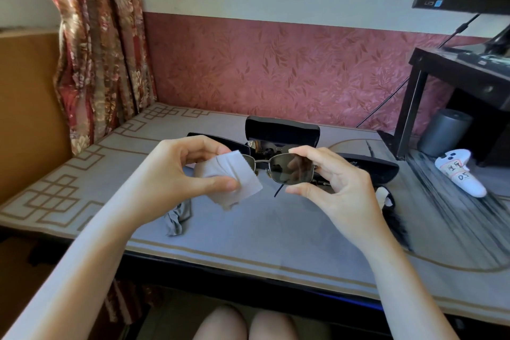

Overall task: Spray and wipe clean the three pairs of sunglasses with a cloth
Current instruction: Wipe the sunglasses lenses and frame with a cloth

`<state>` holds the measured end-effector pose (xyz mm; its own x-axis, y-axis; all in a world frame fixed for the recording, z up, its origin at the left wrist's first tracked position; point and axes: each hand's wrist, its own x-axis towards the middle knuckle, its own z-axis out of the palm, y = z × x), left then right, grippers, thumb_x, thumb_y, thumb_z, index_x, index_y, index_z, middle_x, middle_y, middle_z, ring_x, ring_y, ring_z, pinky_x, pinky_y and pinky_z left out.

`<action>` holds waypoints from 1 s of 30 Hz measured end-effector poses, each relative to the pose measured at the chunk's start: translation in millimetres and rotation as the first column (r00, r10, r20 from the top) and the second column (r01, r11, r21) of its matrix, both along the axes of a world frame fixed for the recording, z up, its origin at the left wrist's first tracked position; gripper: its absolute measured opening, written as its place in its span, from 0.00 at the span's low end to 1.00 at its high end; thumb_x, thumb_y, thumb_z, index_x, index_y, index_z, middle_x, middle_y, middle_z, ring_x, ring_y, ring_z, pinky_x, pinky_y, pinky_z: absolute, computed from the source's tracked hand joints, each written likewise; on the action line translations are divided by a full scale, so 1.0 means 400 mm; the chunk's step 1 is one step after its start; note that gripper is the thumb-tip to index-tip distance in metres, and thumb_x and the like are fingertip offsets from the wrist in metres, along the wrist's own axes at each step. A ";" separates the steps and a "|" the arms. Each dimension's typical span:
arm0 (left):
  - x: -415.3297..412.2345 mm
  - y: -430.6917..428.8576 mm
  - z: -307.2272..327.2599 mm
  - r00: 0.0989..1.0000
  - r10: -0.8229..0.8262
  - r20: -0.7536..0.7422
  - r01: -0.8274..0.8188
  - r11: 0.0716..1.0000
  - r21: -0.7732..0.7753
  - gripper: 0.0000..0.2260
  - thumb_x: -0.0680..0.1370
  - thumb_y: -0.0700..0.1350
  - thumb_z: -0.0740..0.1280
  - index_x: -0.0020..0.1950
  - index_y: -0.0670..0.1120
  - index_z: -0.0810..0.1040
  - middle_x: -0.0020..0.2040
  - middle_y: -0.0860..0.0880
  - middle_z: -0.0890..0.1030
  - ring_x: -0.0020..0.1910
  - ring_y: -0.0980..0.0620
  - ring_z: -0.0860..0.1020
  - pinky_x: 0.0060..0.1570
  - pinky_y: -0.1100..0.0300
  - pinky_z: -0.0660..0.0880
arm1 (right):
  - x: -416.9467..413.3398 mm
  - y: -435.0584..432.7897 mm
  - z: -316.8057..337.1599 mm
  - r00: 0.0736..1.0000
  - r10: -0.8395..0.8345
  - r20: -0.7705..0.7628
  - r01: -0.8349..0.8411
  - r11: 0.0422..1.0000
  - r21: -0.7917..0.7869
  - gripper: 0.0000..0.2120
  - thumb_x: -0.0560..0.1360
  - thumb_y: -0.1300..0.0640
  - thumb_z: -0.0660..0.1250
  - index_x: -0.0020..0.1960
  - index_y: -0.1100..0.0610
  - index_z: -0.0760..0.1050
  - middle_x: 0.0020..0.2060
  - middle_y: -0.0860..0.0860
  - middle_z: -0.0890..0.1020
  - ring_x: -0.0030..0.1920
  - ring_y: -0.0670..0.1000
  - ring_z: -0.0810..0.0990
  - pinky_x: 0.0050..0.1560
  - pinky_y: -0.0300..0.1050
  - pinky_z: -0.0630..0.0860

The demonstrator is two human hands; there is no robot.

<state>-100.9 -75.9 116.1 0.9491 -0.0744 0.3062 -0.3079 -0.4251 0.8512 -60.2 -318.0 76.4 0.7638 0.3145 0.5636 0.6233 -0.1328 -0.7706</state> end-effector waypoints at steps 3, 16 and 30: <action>0.007 -0.019 -0.013 0.996 0.073 0.055 -0.074 0.997 0.018 0.17 0.60 0.57 0.80 0.44 0.55 0.81 0.44 0.60 0.84 0.43 0.62 0.81 0.45 0.69 0.75 | -0.003 0.007 0.002 1.000 -0.010 0.010 0.011 1.000 -0.013 0.19 0.68 0.60 0.75 0.56 0.46 0.79 0.48 0.47 0.81 0.54 0.51 0.79 0.63 0.52 0.73; -0.001 -0.044 -0.026 0.986 0.070 0.151 -0.097 0.979 0.179 0.16 0.64 0.57 0.78 0.46 0.65 0.77 0.48 0.69 0.79 0.47 0.68 0.77 0.44 0.75 0.71 | -0.007 -0.002 0.006 1.000 -0.021 -0.010 0.020 0.998 -0.052 0.21 0.68 0.64 0.76 0.57 0.48 0.79 0.48 0.45 0.80 0.53 0.46 0.79 0.62 0.39 0.72; -0.014 0.038 0.020 0.989 -0.149 0.014 0.146 0.982 0.123 0.20 0.65 0.55 0.78 0.54 0.70 0.79 0.51 0.65 0.83 0.49 0.66 0.81 0.49 0.72 0.75 | 0.003 -0.009 0.010 0.999 0.041 -0.037 -0.040 0.999 0.026 0.21 0.67 0.63 0.75 0.57 0.47 0.79 0.49 0.49 0.81 0.54 0.50 0.80 0.62 0.40 0.73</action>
